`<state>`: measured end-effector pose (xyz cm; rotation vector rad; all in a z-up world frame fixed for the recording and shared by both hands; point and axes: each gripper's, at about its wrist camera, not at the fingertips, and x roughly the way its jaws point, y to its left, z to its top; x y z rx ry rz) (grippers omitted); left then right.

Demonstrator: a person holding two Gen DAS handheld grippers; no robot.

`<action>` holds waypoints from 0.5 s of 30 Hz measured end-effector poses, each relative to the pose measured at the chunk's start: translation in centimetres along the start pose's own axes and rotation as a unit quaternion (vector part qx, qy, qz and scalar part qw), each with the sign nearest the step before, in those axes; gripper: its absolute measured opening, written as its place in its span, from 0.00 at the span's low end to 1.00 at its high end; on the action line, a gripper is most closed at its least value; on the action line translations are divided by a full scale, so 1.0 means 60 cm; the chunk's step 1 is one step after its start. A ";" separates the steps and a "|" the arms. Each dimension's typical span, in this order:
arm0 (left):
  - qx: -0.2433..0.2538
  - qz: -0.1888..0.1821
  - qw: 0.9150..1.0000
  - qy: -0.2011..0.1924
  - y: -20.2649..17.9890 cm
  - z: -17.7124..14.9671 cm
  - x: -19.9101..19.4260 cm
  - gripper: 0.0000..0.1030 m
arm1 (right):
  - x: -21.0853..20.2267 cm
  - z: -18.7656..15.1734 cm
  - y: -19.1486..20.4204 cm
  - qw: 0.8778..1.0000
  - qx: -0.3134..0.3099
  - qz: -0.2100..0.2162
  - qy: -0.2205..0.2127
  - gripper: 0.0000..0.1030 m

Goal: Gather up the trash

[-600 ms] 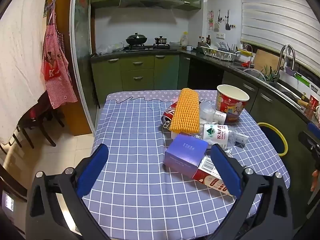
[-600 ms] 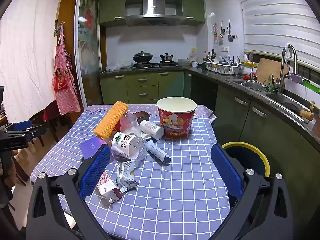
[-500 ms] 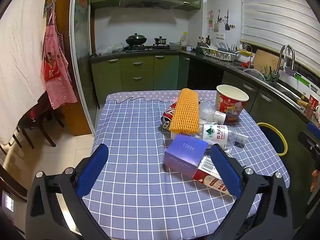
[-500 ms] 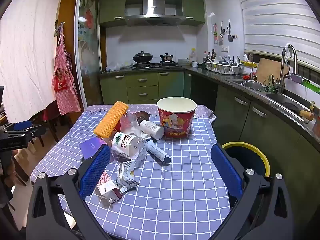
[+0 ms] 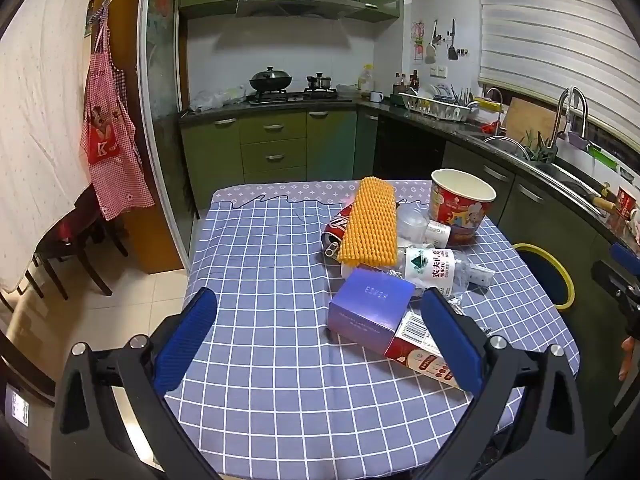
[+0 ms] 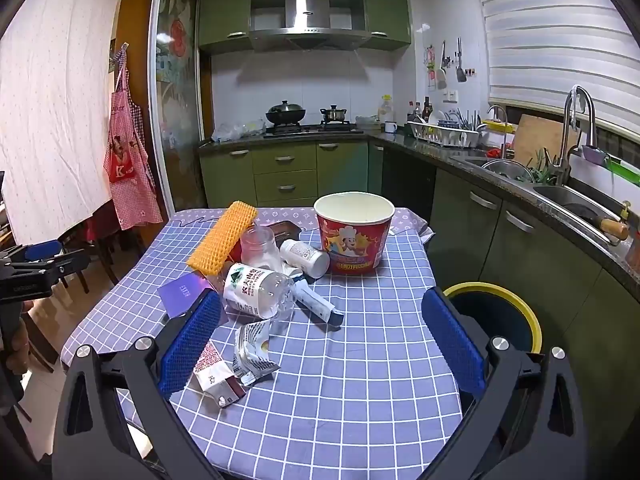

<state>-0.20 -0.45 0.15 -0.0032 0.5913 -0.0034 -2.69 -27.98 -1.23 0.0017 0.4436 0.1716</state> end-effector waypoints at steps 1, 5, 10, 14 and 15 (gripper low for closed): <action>0.000 0.000 1.000 0.000 -0.001 0.000 0.000 0.94 | 0.000 0.000 0.000 1.000 0.000 0.000 0.000 0.96; -0.001 -0.001 1.000 0.000 0.000 0.000 0.000 0.94 | 0.000 0.001 -0.001 1.000 0.000 0.000 0.001 0.96; -0.001 -0.003 1.000 -0.001 0.002 0.000 -0.002 0.94 | 0.003 0.001 0.003 1.000 0.000 -0.001 0.001 0.96; 0.000 -0.004 1.000 0.000 0.001 0.000 -0.003 0.94 | 0.005 0.000 0.002 1.000 0.000 -0.002 0.001 0.96; 0.000 -0.004 1.000 -0.001 0.001 0.000 -0.003 0.94 | 0.006 0.000 0.002 1.000 0.000 -0.001 0.001 0.96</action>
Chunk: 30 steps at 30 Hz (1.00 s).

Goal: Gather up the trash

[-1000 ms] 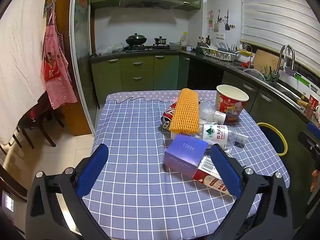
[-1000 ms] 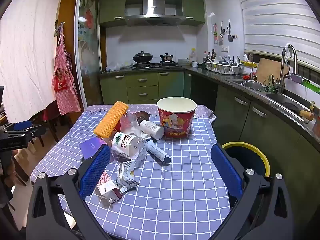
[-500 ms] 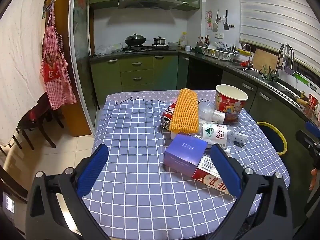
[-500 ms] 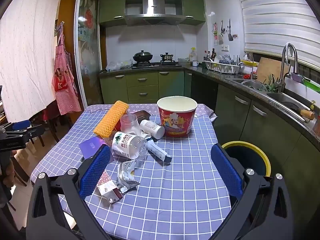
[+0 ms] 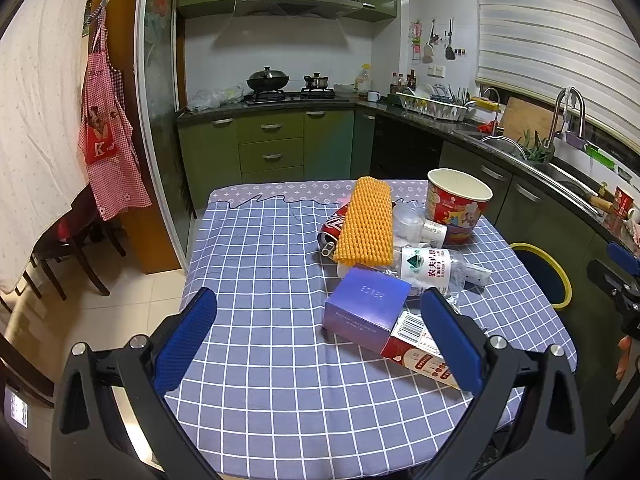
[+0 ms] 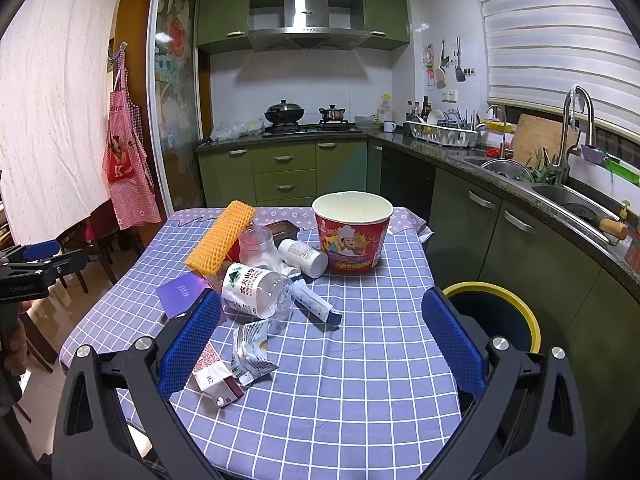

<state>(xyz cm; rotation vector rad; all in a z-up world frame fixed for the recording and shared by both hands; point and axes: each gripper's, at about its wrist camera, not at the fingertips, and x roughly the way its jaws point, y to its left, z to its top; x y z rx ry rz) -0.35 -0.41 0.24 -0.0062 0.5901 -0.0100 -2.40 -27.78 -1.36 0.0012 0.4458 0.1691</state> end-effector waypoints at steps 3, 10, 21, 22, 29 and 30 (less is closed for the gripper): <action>0.001 -0.001 1.000 -0.001 -0.004 0.001 -0.003 0.94 | 0.001 0.001 -0.001 1.000 0.001 -0.001 0.000 0.96; 0.003 -0.004 1.000 0.000 -0.006 0.003 -0.006 0.94 | 0.003 0.002 -0.003 1.000 0.002 0.000 0.001 0.96; 0.004 -0.008 1.000 0.001 -0.006 0.004 -0.007 0.94 | 0.008 -0.007 -0.015 1.000 0.007 -0.003 0.002 0.96; 0.005 -0.009 1.000 0.001 -0.006 0.004 -0.007 0.94 | 0.009 -0.008 -0.015 1.000 0.007 -0.003 0.002 0.96; 0.006 -0.008 1.000 0.001 -0.008 0.004 -0.007 0.94 | 0.007 -0.008 -0.013 1.000 0.007 -0.003 0.002 0.96; 0.006 -0.008 1.000 0.002 -0.008 0.004 -0.007 0.94 | 0.007 -0.007 -0.013 1.000 0.006 -0.004 0.002 0.96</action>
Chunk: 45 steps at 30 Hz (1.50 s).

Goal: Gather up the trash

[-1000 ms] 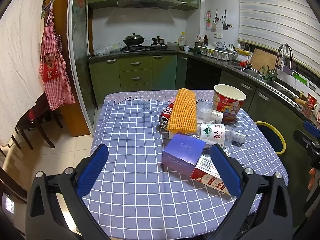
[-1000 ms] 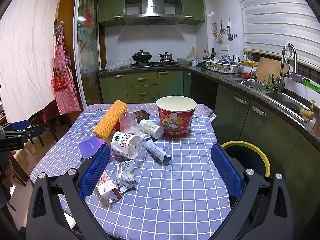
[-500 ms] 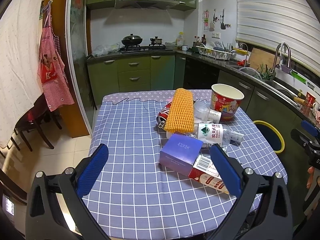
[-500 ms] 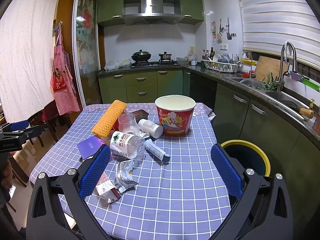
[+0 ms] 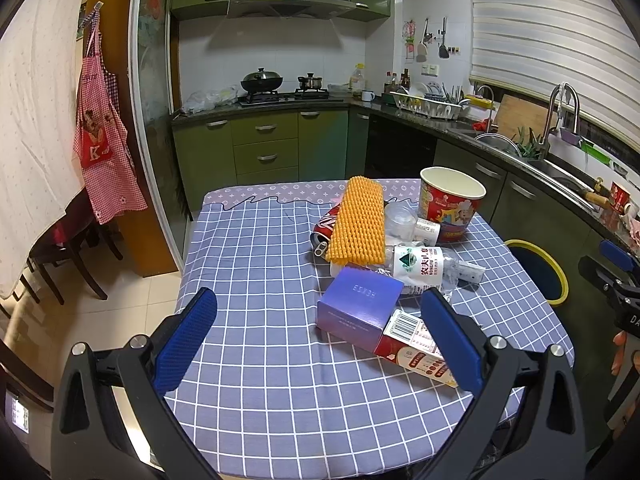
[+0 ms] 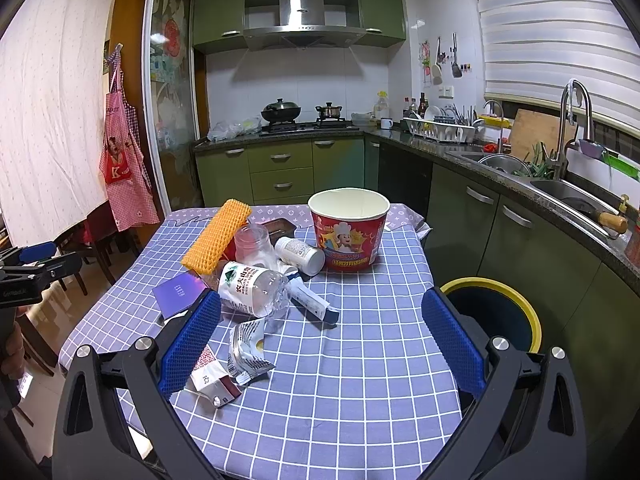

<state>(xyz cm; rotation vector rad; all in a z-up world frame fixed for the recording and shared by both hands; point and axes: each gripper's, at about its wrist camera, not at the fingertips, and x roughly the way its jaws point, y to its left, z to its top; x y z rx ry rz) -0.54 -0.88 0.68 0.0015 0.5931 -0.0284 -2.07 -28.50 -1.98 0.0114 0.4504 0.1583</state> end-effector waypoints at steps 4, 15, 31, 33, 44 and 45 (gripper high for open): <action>-0.001 -0.001 1.000 0.000 0.000 0.000 0.000 0.94 | 0.002 -0.001 -0.001 1.000 0.001 0.000 0.000 0.96; 0.000 -0.001 1.000 0.000 -0.001 -0.002 0.000 0.94 | 0.001 0.000 -0.002 1.000 0.001 0.002 0.000 0.96; 0.001 -0.001 1.000 0.000 -0.004 -0.003 0.001 0.94 | 0.002 -0.001 -0.003 1.000 0.001 0.001 0.001 0.96; 0.001 -0.002 1.000 0.000 -0.004 -0.003 0.001 0.94 | 0.002 -0.001 -0.003 1.000 0.001 0.001 0.001 0.96; 0.011 -0.021 0.999 0.022 -0.012 0.017 0.050 0.94 | 0.029 0.009 -0.008 1.000 -0.013 0.004 0.023 0.96; 0.011 -0.020 0.999 0.026 -0.009 0.026 0.062 0.94 | 0.042 0.017 -0.013 0.999 -0.016 0.010 0.032 0.96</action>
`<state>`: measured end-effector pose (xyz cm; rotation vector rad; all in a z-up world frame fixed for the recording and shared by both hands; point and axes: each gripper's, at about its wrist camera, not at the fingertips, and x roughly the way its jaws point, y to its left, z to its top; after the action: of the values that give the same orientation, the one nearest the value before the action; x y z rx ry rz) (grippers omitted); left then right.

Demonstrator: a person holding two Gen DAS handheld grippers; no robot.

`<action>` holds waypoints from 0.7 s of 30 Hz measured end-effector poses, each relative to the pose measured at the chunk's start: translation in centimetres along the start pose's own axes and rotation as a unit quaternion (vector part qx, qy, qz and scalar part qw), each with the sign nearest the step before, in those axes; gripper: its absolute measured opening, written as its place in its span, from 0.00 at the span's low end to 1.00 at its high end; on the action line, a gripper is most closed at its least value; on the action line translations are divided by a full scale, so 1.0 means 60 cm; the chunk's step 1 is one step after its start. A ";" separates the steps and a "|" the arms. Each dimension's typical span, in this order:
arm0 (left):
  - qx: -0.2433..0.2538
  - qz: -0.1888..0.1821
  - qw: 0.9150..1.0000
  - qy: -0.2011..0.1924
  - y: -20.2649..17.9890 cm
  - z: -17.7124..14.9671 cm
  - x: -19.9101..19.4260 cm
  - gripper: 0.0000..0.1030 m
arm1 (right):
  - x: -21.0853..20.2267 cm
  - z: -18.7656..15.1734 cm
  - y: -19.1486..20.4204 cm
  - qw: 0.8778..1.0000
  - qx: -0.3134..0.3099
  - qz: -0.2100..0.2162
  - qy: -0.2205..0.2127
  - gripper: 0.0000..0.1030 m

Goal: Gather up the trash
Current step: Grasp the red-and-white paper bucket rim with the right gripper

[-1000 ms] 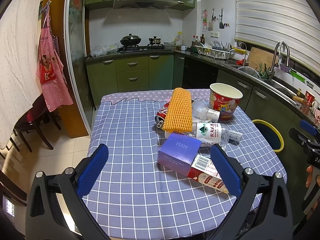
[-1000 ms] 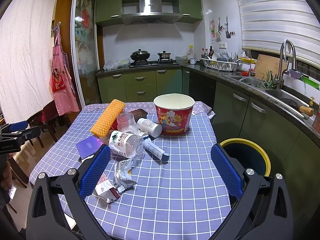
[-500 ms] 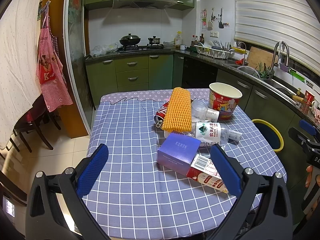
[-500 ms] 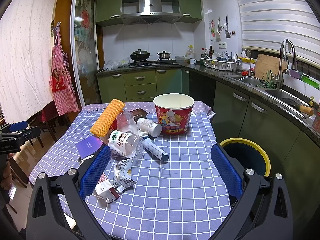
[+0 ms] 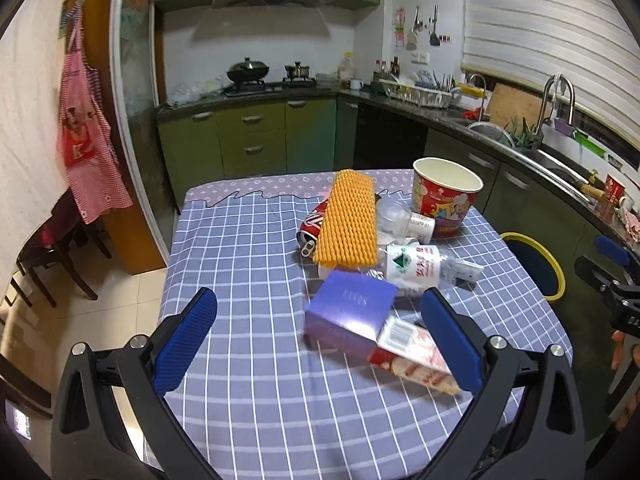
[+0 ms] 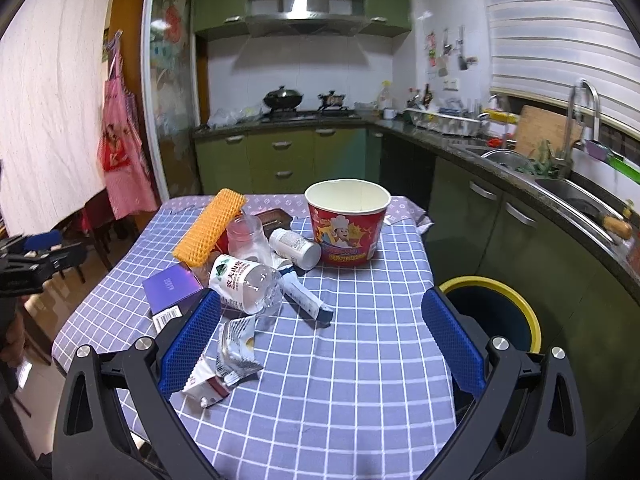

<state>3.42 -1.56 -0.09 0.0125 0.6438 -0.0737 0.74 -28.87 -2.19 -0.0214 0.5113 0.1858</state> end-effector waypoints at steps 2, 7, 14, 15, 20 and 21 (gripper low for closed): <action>-0.001 0.007 1.000 0.002 0.009 0.026 0.031 0.94 | 0.025 0.025 -0.015 1.000 0.000 0.010 0.019 0.96; -0.006 0.038 0.999 -0.003 0.040 0.098 0.124 0.94 | 0.108 0.114 -0.082 0.995 0.040 0.039 0.080 0.96; -0.039 0.063 0.997 0.028 0.104 0.162 0.290 0.94 | 0.286 0.218 -0.166 0.977 0.092 0.031 0.188 0.89; -0.042 0.073 0.996 0.031 0.113 0.165 0.310 0.94 | 0.311 0.227 -0.173 0.974 0.094 0.024 0.204 0.80; -0.057 0.085 0.993 0.054 0.140 0.147 0.385 0.94 | 0.424 0.245 -0.209 0.949 0.112 0.002 0.294 0.53; -0.057 0.078 0.994 0.058 0.140 0.143 0.393 0.94 | 0.442 0.245 -0.214 0.945 0.112 -0.003 0.308 0.49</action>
<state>28.01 5.01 -7.47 -0.0426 0.7613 0.1145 32.88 -35.96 -2.65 0.1456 1.1566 0.1104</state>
